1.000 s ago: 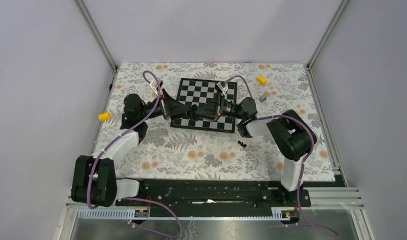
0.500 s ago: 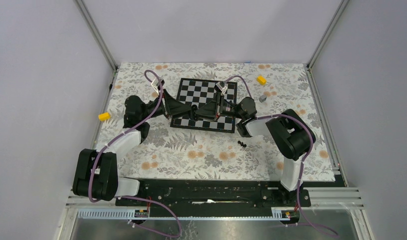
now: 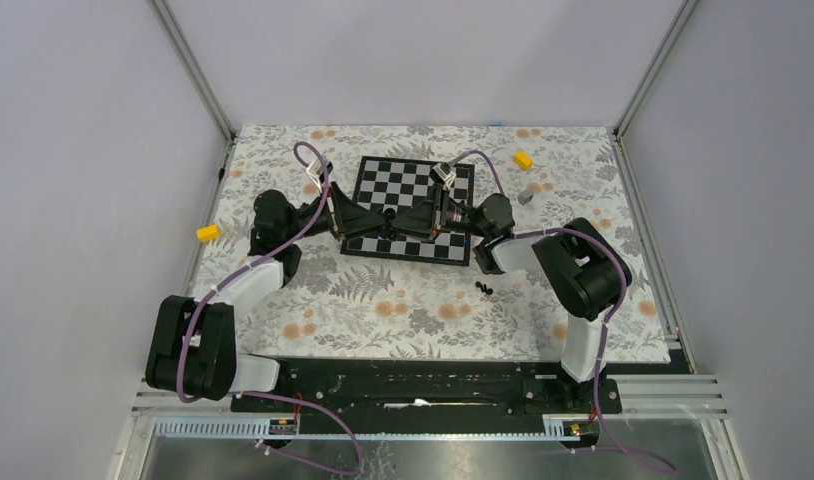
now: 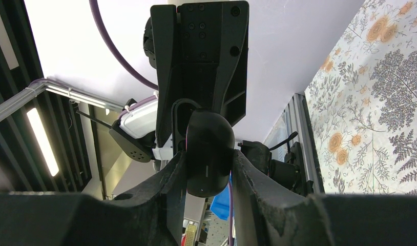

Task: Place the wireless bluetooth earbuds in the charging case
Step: Pass from the right arm to the left

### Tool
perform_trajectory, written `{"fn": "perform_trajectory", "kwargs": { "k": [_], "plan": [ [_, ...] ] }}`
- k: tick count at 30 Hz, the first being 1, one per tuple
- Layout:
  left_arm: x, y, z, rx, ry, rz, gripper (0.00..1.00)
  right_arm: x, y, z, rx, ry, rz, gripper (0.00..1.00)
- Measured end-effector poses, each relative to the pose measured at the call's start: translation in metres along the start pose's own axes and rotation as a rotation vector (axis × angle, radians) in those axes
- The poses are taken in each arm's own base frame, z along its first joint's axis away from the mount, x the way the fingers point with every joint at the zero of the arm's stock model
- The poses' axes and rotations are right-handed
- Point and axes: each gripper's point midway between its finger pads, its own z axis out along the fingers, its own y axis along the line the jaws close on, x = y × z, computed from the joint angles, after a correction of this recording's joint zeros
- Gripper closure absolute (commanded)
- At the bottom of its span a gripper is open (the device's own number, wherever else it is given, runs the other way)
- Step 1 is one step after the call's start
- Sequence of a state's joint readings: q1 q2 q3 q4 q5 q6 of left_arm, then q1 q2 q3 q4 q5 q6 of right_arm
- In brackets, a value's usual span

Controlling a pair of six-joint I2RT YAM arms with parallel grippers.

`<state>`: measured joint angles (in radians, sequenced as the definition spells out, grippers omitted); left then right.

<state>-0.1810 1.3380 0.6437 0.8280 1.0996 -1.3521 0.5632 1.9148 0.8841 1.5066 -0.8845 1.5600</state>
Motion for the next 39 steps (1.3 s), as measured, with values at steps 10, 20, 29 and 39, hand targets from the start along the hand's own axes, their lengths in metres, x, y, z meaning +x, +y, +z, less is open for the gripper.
{"fn": "perform_trajectory", "kwargs": {
  "k": [10, 20, 29, 39],
  "plan": [
    [0.002, 0.003, 0.002, -0.010, 0.006, -0.001, 0.66, 0.000, 0.001, 0.000, -0.003, 0.001, -0.001, 1.00],
    [0.004, 0.003, 0.003, -0.008, 0.011, -0.001, 0.83, -0.002, 0.000, -0.002, 0.000, -0.005, -0.007, 0.99],
    [0.009, 0.004, 0.005, -0.012, 0.028, 0.001, 0.91, -0.002, 0.000, -0.001, -0.002, -0.006, -0.018, 0.00],
    [0.014, 0.013, 0.004, -0.077, 0.052, 0.000, 0.97, 0.010, -0.024, -0.016, 0.058, -0.023, 0.046, 0.00]
  ]
}}
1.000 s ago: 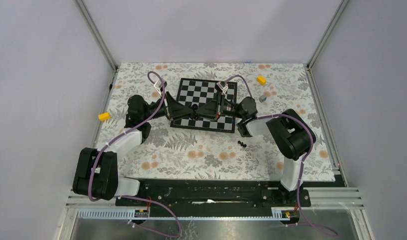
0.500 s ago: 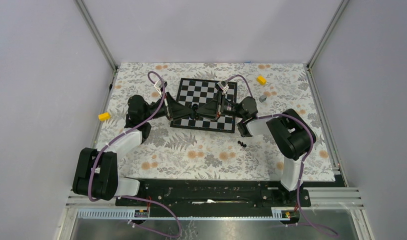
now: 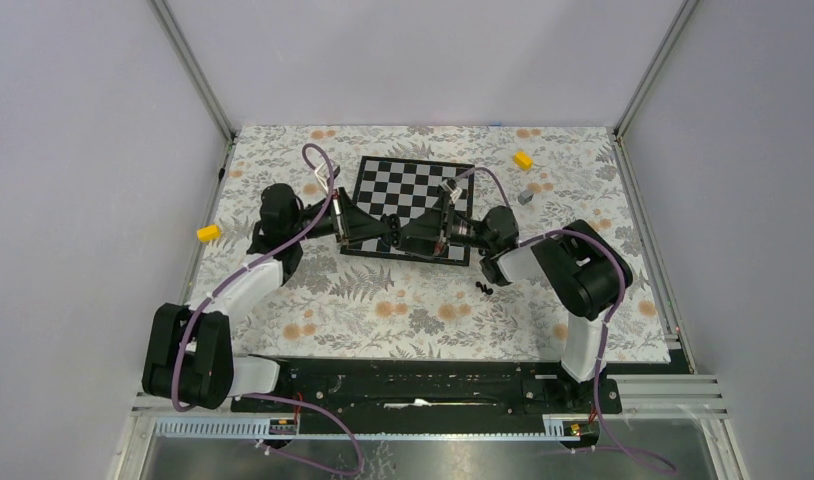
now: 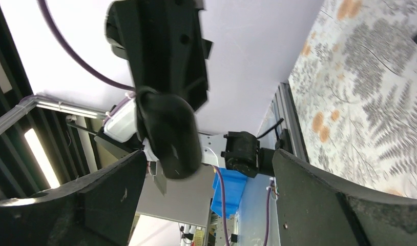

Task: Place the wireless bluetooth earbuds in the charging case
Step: Pass from the right arm to the left, then pick up the right earbud from the center of the board.

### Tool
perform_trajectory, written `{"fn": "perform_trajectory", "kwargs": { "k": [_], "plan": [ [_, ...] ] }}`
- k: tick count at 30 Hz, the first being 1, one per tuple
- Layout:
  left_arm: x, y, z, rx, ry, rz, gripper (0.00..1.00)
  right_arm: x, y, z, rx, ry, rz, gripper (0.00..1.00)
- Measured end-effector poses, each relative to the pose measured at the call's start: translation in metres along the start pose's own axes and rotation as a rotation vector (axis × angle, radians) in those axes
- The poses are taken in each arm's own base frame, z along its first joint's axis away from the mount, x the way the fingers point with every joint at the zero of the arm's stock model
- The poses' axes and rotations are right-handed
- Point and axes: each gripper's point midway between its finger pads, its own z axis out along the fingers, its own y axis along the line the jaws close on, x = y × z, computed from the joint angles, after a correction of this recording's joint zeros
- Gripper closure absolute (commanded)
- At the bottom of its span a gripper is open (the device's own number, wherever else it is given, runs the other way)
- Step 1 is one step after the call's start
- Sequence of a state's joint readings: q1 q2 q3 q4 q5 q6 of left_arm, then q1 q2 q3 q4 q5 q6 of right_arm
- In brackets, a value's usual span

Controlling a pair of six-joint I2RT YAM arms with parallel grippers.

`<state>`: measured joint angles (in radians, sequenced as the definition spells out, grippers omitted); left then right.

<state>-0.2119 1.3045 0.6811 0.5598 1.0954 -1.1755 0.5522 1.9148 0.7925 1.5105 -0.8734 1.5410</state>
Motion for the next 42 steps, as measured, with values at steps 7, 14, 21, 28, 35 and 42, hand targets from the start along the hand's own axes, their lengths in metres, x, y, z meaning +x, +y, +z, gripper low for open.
{"fn": "perform_trajectory", "kwargs": {
  "k": [7, 14, 21, 28, 35, 42],
  "plan": [
    [-0.008, 0.001, -0.008, -0.046, -0.005, 0.032, 0.95, 0.004, -0.033, -0.032, 0.098, -0.052, 0.046, 0.00],
    [-0.005, 0.015, -0.014, -0.137, 0.015, 0.061, 0.95, 0.010, -0.047, -0.049, 0.305, -0.040, -0.101, 0.00],
    [0.010, 0.030, -0.012, -0.193, 0.053, 0.049, 0.96, -0.044, -0.051, -0.100, 0.844, -0.223, -0.413, 0.00],
    [0.033, 0.033, 0.000, -0.196, 0.116, 0.056, 0.96, -0.034, -0.088, -0.189, 1.298, -0.312, -0.364, 0.00],
    [0.048, 0.040, 0.011, -0.194, 0.170, 0.037, 0.96, 0.000, -0.111, -0.235, 1.456, -0.245, -0.352, 0.05],
    [0.057, 0.044, 0.024, -0.175, 0.210, 0.039, 0.95, 0.011, -0.117, -0.245, 1.471, -0.240, -0.345, 0.10]
  ]
}}
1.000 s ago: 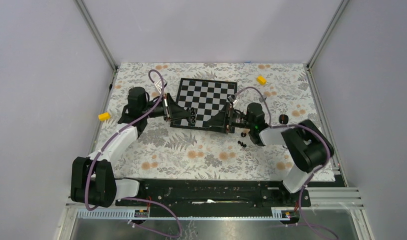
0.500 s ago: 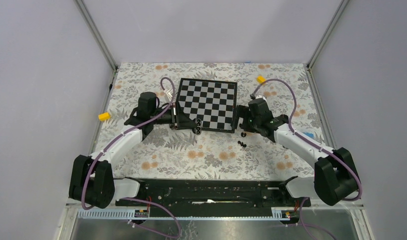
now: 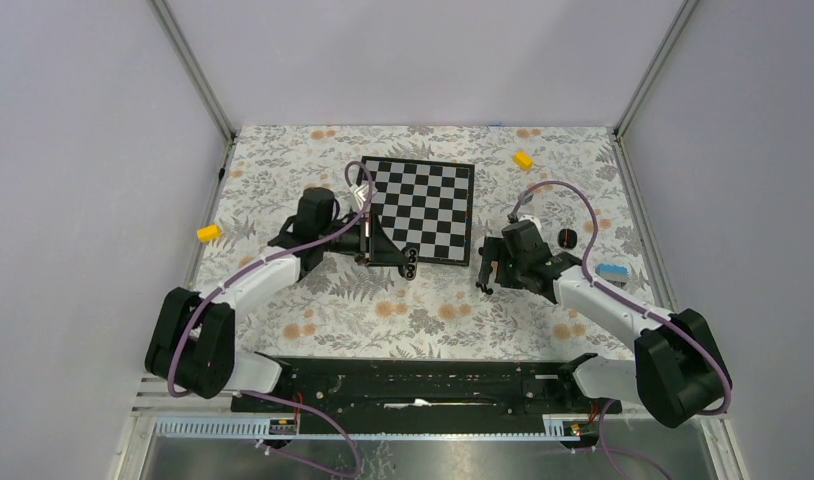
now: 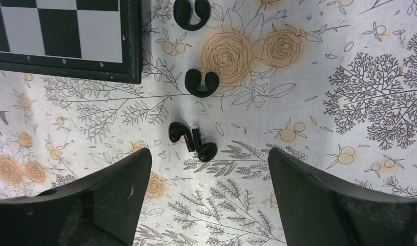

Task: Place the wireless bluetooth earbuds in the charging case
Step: Pick up the right earbud from the center of the board.

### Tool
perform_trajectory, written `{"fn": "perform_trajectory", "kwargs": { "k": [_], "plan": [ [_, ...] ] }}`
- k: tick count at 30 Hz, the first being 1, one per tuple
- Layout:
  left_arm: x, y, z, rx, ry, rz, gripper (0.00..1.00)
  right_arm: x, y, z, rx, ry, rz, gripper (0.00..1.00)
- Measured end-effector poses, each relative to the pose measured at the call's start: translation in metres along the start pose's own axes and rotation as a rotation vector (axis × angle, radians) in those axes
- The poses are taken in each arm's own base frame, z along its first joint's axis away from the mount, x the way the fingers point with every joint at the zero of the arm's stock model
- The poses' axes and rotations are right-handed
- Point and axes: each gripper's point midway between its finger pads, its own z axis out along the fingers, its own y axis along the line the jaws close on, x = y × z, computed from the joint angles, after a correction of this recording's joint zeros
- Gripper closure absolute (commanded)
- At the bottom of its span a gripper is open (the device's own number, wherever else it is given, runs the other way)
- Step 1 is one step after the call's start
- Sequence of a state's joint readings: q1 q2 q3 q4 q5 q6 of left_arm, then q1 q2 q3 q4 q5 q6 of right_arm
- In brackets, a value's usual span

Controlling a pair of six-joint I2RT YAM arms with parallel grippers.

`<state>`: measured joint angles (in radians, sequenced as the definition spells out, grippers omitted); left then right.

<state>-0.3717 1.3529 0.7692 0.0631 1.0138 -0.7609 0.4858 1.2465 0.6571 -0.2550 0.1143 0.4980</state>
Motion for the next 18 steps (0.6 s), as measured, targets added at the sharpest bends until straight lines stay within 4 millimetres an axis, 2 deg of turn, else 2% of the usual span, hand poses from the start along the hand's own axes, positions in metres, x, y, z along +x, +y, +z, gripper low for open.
{"fn": "perform_trajectory", "kwargs": {
  "k": [3, 6, 9, 11, 18],
  "plan": [
    [0.007, 0.001, 0.007, 0.013, 0.035, -0.002, 0.95, 0.004, -0.002, 0.003, 0.008, 0.013, -0.002, 0.15],
    [0.014, 0.001, 0.012, 0.023, 0.066, -0.010, 0.95, 0.007, -0.003, 0.007, 0.014, 0.024, -0.011, 0.33],
    [0.015, 0.000, 0.013, 0.029, 0.074, -0.009, 0.95, 0.008, -0.004, 0.012, 0.018, 0.039, -0.035, 0.59],
    [0.015, -0.001, 0.013, 0.033, 0.074, -0.008, 0.95, 0.007, -0.002, 0.017, 0.020, 0.052, -0.053, 0.68],
    [0.012, -0.005, 0.013, 0.048, 0.064, 0.001, 0.94, -0.014, 0.013, 0.035, 0.019, 0.060, -0.087, 0.73]
  ]
}}
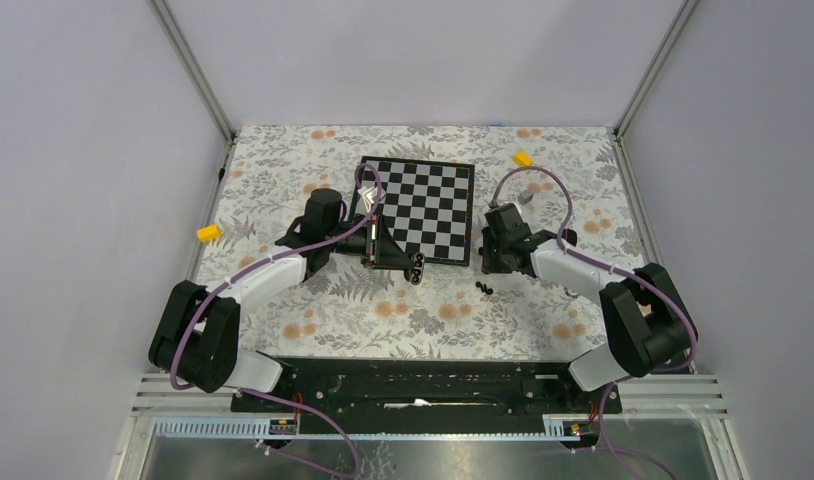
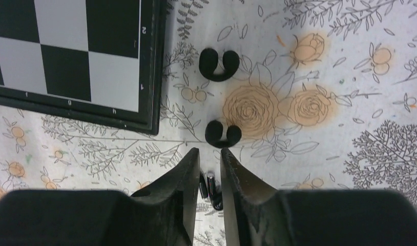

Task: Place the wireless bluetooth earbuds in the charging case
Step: Pick up the right earbud from the center of the board.

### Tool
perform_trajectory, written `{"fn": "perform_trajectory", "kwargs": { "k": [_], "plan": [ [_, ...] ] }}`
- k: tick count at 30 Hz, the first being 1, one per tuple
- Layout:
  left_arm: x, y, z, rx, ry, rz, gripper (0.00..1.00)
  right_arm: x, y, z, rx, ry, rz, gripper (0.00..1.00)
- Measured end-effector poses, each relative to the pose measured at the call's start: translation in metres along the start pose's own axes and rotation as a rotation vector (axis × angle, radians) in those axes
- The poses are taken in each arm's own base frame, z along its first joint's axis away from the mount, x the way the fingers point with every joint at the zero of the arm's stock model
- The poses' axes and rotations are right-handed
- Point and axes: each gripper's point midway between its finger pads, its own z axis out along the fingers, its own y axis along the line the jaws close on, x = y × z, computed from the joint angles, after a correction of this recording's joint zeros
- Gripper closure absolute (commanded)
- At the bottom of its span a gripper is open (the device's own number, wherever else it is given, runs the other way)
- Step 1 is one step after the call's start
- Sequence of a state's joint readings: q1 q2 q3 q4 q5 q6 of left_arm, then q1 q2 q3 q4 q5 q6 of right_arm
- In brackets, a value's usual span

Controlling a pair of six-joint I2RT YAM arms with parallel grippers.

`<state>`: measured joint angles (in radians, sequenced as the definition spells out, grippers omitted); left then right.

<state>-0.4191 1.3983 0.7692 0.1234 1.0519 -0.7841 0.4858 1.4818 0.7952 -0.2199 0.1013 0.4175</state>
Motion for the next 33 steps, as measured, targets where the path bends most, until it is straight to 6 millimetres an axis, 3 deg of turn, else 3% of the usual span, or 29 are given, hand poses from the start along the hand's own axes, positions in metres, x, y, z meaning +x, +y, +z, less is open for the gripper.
{"fn": "perform_trajectory", "kwargs": {
  "k": [11, 23, 33],
  "plan": [
    [-0.003, -0.003, 0.001, 0.016, -0.005, 0.004, 0.94, -0.010, -0.001, 0.015, 0.044, 0.020, -0.036, 0.82],
    [-0.003, 0.003, 0.004, 0.009, 0.001, -0.018, 0.93, -0.005, 0.002, 0.012, 0.016, 0.054, -0.096, 0.75],
    [-0.004, 0.003, 0.004, 0.012, -0.002, -0.020, 0.92, 0.005, 0.003, 0.019, 0.000, 0.106, -0.136, 0.79]
  ]
}}
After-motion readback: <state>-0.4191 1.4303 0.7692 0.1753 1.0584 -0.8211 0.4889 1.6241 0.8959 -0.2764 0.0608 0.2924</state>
